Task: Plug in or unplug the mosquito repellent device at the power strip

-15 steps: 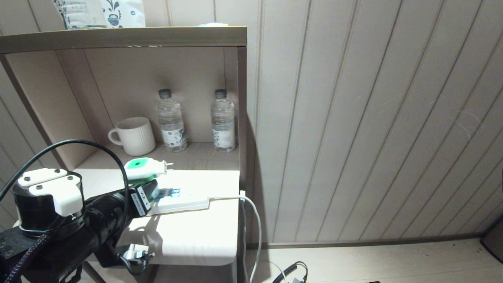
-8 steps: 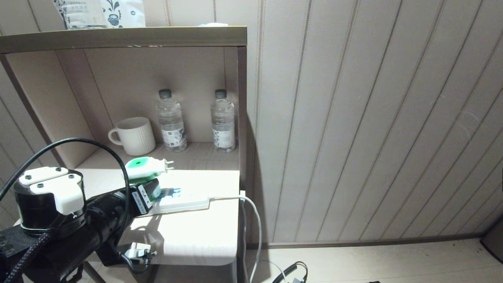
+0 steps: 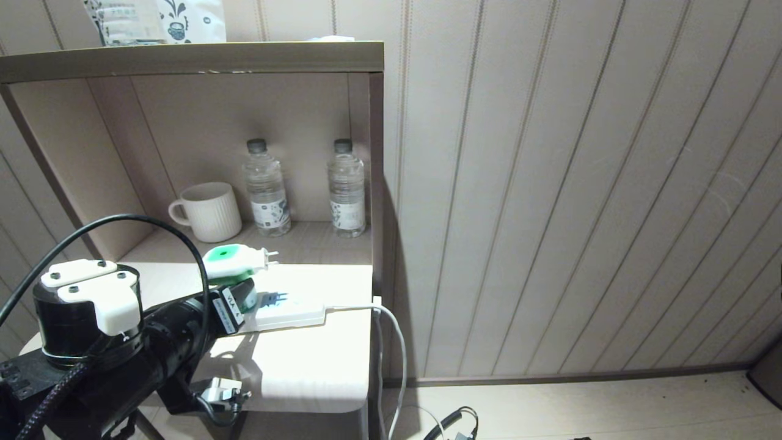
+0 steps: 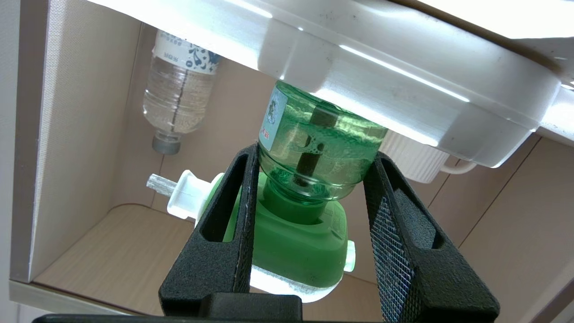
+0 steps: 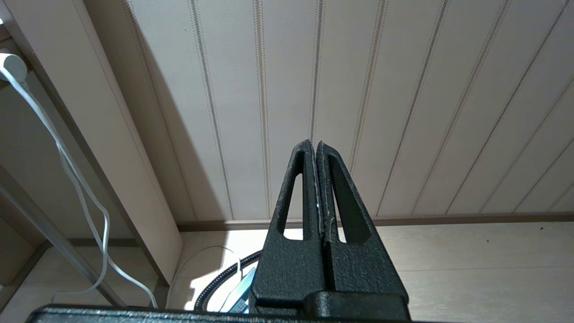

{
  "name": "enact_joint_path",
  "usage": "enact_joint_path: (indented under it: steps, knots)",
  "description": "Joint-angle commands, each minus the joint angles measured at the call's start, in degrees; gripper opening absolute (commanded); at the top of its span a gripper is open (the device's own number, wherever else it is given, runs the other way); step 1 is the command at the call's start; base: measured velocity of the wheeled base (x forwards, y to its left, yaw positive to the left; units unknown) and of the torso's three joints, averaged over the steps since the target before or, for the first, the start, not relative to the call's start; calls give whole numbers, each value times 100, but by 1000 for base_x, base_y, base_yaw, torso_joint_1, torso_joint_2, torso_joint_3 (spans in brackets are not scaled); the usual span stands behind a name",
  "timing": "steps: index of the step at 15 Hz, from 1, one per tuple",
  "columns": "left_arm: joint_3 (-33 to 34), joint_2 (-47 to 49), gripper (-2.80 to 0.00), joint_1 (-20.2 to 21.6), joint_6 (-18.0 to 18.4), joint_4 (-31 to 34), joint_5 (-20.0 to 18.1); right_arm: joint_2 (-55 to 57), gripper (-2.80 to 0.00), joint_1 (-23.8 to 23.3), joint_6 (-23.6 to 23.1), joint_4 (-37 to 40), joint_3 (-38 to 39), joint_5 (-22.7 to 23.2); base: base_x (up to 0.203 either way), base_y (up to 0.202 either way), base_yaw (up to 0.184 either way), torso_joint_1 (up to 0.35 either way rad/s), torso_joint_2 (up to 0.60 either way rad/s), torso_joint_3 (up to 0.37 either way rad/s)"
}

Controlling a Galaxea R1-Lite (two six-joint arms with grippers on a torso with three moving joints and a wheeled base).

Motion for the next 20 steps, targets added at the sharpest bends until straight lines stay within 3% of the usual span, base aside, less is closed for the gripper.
enact_joint_path:
  steps: [1,20]
  knots:
    - [1,-4,-280,-5,83,-20,12,-1,-280,2,1,2,0,-2,0,0,0,0,0,0]
    - [189,-251,-280,-5,91,-43,67,3,-280,2,1,-2,0,-2,0,0,0,0,0,0]
